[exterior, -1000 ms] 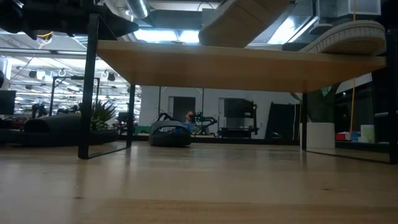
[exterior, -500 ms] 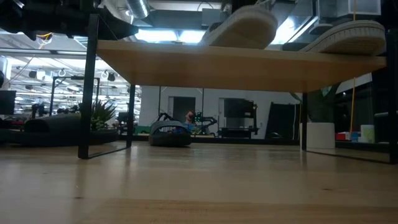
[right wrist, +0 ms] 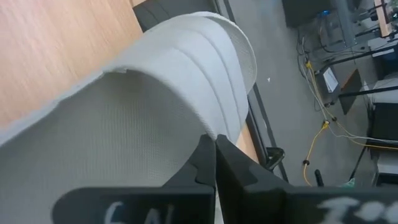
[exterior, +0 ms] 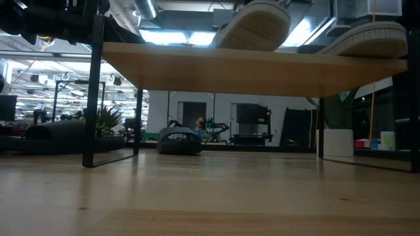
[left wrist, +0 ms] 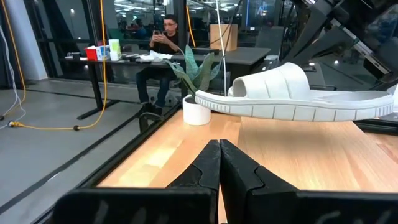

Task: Pick and place slides into the shelf
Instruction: Put the top gray slide on the shelf

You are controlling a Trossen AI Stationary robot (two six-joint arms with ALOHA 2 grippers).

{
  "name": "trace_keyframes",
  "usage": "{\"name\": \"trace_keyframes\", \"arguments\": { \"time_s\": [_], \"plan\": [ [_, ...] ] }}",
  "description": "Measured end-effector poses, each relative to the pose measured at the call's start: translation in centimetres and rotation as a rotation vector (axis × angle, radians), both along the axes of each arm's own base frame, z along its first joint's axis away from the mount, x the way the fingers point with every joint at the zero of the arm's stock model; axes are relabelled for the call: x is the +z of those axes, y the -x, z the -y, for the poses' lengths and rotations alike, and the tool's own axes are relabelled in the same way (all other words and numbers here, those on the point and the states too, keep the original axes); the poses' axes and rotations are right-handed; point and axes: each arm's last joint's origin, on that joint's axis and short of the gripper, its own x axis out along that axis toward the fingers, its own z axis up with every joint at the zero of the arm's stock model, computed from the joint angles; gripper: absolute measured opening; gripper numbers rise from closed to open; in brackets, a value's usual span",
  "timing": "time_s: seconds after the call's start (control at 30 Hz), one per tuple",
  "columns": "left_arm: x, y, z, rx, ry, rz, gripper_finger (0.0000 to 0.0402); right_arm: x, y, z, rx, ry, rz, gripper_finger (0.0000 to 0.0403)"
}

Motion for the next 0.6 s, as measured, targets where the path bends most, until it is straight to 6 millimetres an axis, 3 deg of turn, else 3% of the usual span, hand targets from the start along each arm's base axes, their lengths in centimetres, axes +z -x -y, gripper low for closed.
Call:
{"name": "trace_keyframes", "arguments": {
  "time_s": [0.2,0.6],
  "plan": [
    [0.0,0.0,0.0,0.0,0.0,-0.002,0.0,-1.3,0.8,0.2,-0.015,0.029,-0.049,0.0],
    [0.1,0.0,0.0,0.0,-0.002,0.007,0.0,-1.4,4.5,-0.1,-0.073,0.042,0.005,0.0]
  ]
}}
